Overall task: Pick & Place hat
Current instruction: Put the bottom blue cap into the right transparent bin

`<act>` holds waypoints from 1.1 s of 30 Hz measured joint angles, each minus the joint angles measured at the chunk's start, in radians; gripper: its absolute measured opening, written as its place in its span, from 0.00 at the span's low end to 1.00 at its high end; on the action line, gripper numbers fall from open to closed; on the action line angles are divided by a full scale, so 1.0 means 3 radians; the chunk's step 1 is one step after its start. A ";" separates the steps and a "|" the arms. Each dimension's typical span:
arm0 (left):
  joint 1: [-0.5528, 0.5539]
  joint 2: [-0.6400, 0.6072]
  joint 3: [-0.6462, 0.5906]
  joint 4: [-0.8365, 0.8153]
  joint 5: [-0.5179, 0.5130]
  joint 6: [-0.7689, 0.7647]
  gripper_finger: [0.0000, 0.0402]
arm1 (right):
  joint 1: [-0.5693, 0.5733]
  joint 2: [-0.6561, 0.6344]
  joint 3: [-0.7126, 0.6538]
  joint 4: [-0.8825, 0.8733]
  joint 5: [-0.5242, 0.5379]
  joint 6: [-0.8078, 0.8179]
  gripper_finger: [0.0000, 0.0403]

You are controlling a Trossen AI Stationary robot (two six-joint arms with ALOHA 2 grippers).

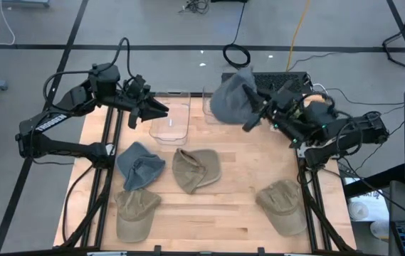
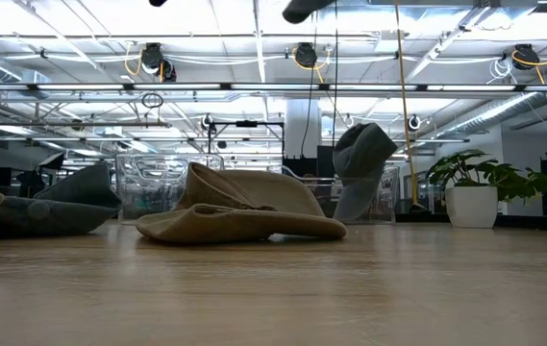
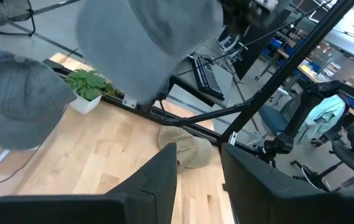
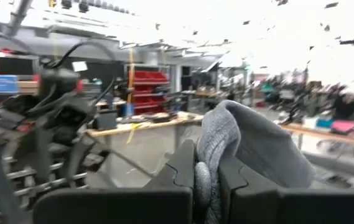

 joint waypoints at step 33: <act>-0.0003 0.0001 -0.0001 0.0507 -0.0001 -0.0169 0.33 | -0.1691 0.1040 0.0905 -0.1603 -0.0557 -0.0016 0.01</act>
